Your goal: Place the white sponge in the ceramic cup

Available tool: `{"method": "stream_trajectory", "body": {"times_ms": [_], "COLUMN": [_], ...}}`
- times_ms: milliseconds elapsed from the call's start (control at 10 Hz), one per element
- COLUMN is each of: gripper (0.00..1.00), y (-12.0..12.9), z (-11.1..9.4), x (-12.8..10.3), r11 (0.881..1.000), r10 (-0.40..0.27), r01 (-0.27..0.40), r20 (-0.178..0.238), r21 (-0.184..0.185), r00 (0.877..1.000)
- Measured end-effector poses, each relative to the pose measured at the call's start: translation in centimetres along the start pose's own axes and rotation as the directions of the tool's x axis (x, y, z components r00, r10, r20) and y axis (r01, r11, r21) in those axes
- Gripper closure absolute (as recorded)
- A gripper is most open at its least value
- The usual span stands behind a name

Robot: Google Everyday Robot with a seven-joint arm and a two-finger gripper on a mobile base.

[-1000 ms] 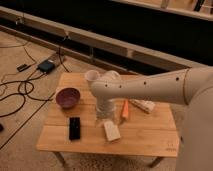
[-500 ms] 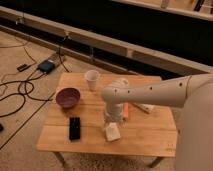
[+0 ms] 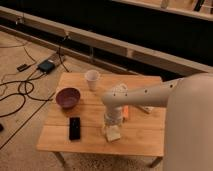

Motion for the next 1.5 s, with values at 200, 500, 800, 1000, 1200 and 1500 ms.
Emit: {"method": "stream_trajectory", "body": {"times_ms": [200, 500, 800, 1000, 1200, 1500], "gripper": [0.35, 0.35, 0.35, 0.35, 0.35, 0.54], "y": [0.2, 0.1, -0.3, -0.3, -0.1, 0.4], "z": [0.6, 0.9, 0.7, 0.6, 0.7, 0.8], "x": [-0.5, -1.5, -2.8, -3.5, -3.7, -4.1], "r11": [1.0, 0.999, 0.998, 0.997, 0.996, 0.996], "r10": [-0.018, -0.037, -0.042, -0.05, -0.059, -0.066], "r01": [0.018, 0.037, 0.041, 0.049, 0.059, 0.066], "r20": [-0.008, -0.006, 0.008, 0.011, 0.006, -0.002], "r21": [0.009, 0.03, 0.05, 0.059, 0.063, 0.066], "r00": [1.0, 0.999, 0.999, 0.999, 0.998, 0.998]}}
